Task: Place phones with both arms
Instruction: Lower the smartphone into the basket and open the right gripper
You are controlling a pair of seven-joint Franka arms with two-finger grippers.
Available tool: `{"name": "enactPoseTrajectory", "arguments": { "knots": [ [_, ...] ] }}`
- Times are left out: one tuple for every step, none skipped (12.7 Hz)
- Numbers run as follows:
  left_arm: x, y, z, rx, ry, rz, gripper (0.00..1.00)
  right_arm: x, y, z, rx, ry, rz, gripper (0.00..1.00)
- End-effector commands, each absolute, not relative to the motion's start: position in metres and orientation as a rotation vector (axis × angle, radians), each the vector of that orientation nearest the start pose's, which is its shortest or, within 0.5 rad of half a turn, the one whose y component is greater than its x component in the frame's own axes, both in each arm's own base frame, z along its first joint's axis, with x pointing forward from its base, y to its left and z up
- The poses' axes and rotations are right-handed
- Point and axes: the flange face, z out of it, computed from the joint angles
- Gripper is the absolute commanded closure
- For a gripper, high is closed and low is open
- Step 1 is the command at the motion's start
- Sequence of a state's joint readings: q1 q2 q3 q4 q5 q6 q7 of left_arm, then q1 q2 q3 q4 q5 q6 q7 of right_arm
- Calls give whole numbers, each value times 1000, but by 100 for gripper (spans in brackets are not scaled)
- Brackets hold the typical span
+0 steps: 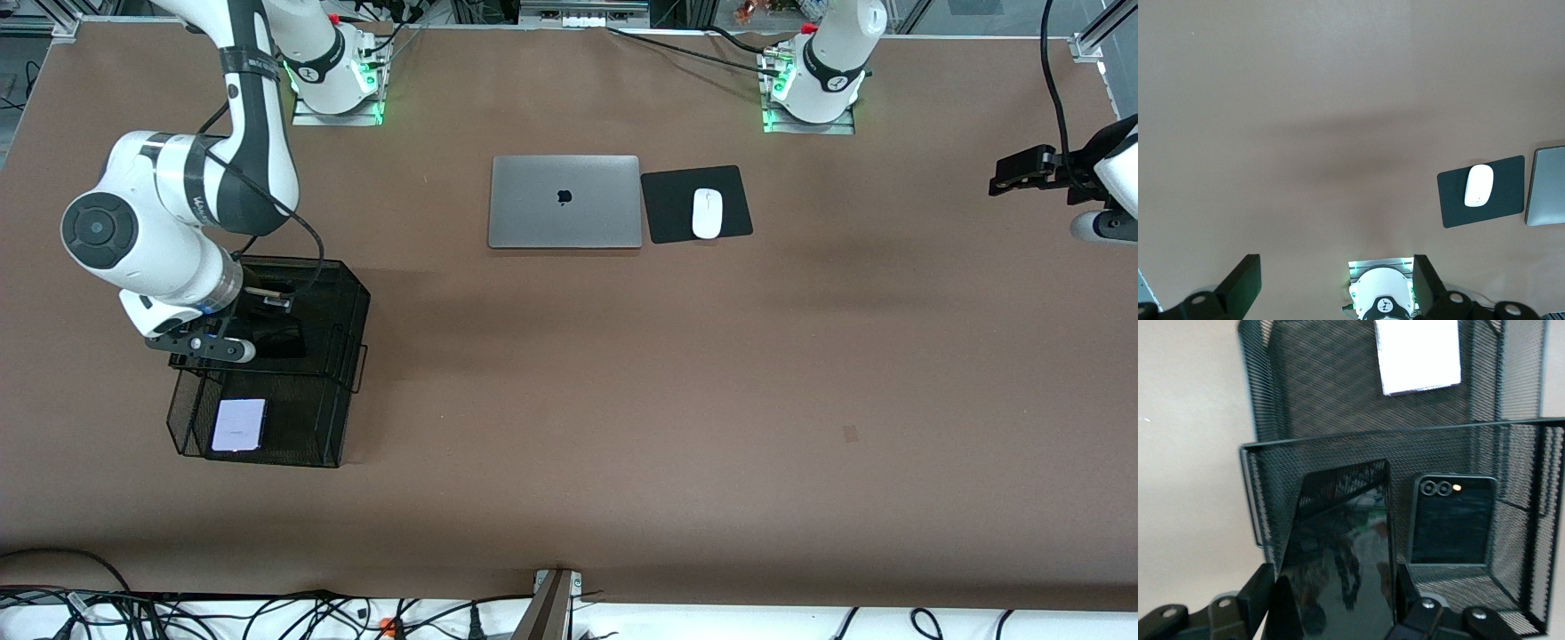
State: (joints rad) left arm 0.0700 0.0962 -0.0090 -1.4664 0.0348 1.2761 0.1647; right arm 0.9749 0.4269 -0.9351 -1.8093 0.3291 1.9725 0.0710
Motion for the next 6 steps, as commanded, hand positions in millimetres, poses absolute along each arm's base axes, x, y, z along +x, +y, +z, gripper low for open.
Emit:
{"name": "enactPoseTrajectory", "arguments": {
  "knots": [
    [547, 41, 599, -3092, 141, 447, 0, 609, 96, 369, -3121, 273, 120, 100],
    [547, 41, 600, -3092, 141, 443, 0, 609, 92, 361, -3132, 286, 138, 100],
    [547, 41, 600, -3092, 141, 443, 0, 610, 86, 355, -3141, 305, 154, 100],
    [547, 41, 600, -3092, 141, 443, 0, 611, 79, 349, -3143, 325, 170, 100],
    [547, 40, 600, -3091, 143, 445, 0, 611, 74, 341, -3130, 358, 193, 100],
    [547, 40, 600, -3091, 141, 445, 0, 611, 72, 333, -3127, 367, 213, 100]
  ]
}}
